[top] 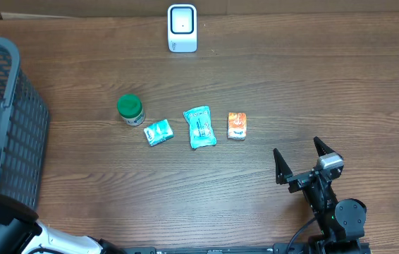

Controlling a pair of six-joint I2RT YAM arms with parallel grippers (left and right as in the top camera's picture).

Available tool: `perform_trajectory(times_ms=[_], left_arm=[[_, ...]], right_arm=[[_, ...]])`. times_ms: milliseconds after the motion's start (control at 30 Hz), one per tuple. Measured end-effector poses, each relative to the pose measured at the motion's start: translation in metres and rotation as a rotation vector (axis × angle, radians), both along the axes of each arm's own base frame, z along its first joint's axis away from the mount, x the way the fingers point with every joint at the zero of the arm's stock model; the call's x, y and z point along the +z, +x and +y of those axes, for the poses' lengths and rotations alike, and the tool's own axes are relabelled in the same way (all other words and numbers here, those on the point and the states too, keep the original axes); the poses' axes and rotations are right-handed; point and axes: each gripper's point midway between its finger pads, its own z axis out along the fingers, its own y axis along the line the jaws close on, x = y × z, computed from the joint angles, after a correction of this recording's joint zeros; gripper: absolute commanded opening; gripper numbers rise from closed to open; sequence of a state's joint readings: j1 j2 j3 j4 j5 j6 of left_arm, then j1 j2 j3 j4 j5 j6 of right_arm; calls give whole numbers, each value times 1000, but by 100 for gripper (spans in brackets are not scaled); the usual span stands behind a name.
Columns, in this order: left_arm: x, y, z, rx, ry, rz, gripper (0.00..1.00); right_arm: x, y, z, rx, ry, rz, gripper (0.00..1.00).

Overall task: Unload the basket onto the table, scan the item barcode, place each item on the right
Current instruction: 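Reach the left gripper into the basket and grasp the brown bread bag, then carry the bread bag with the left gripper and lay it mid-table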

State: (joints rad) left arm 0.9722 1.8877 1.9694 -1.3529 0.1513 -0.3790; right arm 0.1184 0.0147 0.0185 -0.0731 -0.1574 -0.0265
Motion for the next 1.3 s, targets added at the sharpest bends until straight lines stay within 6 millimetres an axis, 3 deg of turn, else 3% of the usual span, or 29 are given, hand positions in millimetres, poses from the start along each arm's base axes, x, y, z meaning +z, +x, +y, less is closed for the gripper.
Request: perform_trajectory(times_ms=[133, 267, 333, 433, 567, 667, 767, 967, 1100, 1300], left_arm=[[61, 22, -12, -73, 54, -173, 4], [122, 44, -54, -199, 115, -348, 4], [152, 57, -90, -307, 145, -431, 4], [187, 76, -161, -520, 178, -526, 4], [204, 90, -259, -809, 171, -572, 4], [196, 98, -322, -993, 152, -548, 4], [174, 104, -374, -1146, 124, -489, 4], [102, 109, -464, -1389, 43, -290, 4], [41, 105, -510, -1508, -3, -114, 4], [-28, 101, -554, -1598, -43, 70, 4]], right_arm=[[0, 0, 0, 0, 0, -1, 100], [0, 0, 0, 0, 1, 0, 100], [0, 0, 0, 0, 1, 1, 100], [0, 0, 0, 0, 0, 0, 100], [0, 0, 0, 0, 0, 0, 100], [0, 0, 0, 0, 1, 0, 100], [0, 0, 0, 0, 0, 0, 100], [0, 0, 0, 0, 0, 0, 100], [0, 0, 0, 0, 1, -1, 100], [0, 0, 0, 0, 0, -1, 100]])
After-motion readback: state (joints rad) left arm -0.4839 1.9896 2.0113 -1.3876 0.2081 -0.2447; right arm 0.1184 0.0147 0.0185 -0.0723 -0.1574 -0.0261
